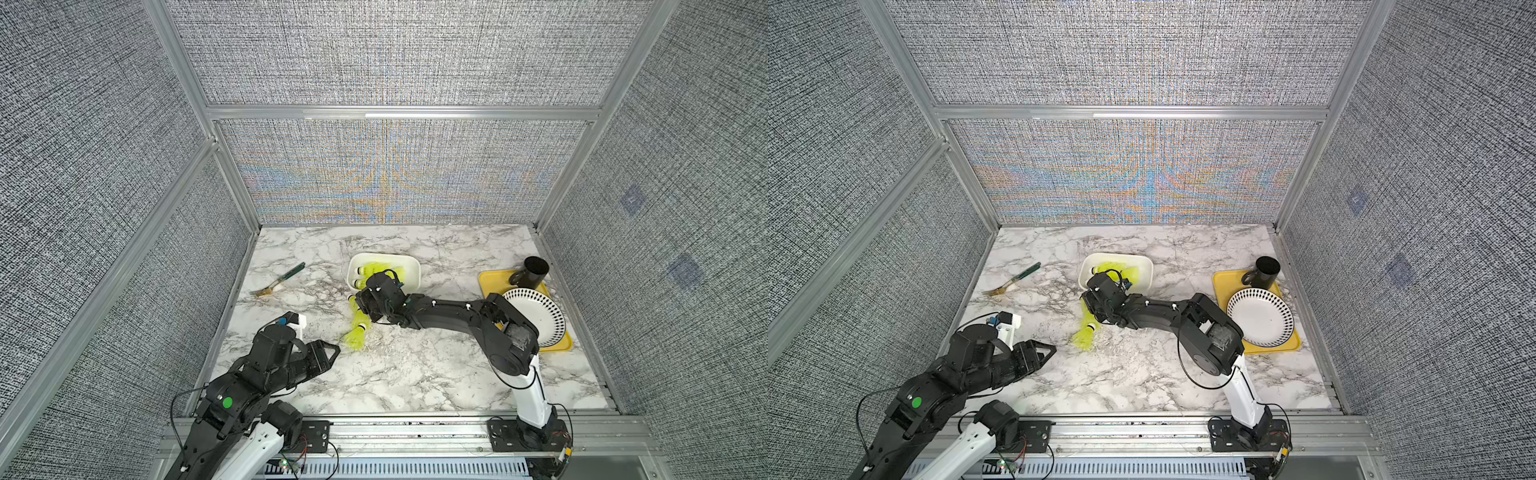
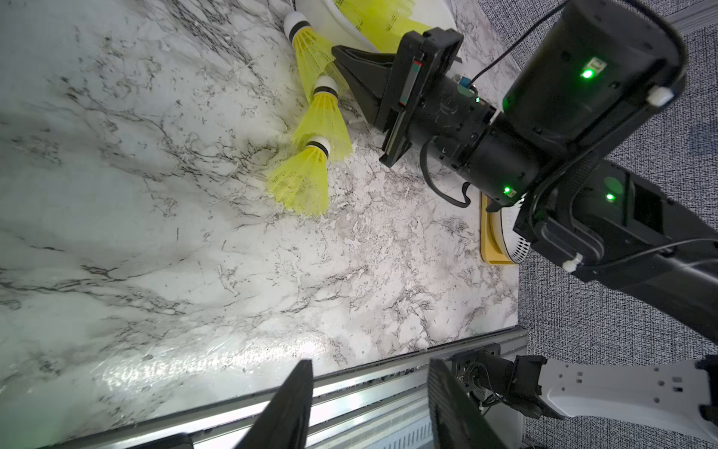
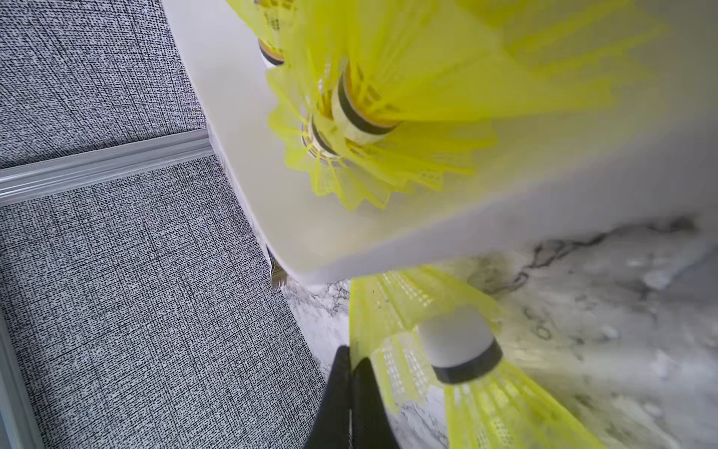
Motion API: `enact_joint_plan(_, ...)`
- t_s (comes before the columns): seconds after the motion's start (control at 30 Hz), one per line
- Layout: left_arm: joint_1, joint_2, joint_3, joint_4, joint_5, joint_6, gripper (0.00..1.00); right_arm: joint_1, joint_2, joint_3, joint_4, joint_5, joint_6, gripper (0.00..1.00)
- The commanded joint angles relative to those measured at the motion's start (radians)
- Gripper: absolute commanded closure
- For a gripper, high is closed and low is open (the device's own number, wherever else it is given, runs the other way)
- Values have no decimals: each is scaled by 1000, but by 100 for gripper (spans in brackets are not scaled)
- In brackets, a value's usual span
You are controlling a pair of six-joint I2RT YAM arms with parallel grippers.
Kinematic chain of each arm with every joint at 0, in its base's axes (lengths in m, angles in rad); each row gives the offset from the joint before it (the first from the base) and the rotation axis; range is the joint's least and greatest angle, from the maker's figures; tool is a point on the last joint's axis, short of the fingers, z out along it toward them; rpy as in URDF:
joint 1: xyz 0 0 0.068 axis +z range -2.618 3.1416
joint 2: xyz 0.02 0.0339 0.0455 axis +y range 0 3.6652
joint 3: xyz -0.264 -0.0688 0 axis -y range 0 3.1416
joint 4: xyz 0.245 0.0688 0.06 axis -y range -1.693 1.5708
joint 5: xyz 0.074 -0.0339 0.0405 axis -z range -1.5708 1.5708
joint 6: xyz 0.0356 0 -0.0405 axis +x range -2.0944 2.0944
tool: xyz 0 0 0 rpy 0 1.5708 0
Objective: Put the shuttlecocks into the storage box
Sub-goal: Pick up the shuttlecock at the center of the board, then place the shuttlecock in the storage box.
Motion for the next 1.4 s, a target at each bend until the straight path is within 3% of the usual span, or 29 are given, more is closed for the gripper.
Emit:
enact_joint_plan(0.0, 0, 2, -9, 22, -6, 0, 49, -1, -20, -9, -22, 13, 14, 100)
enact_joint_plan(0.43, 0, 25, -20, 63, -4, -7, 49, -16, 25, 58, 134, -109, -147, 100)
enact_joint_plan(0.7, 0, 32, -14, 71, -8, -6, 49, -12, 35, 157, 83, -142, -290, 100)
enact_joint_plan(0.97, 1, 87, 8, 144, -1, -8, 49, -35, -10, 335, -203, -109, -622, 100)
enact_joint_plan(1.17, 0, 176, 43, 228, 14, 7, 49, -101, -126, 331, -405, -85, -949, 100)
enact_joint_plan(1.37, -1, 264, 46, 325, 40, 15, 49, -208, -244, 243, -557, -121, -1182, 100)
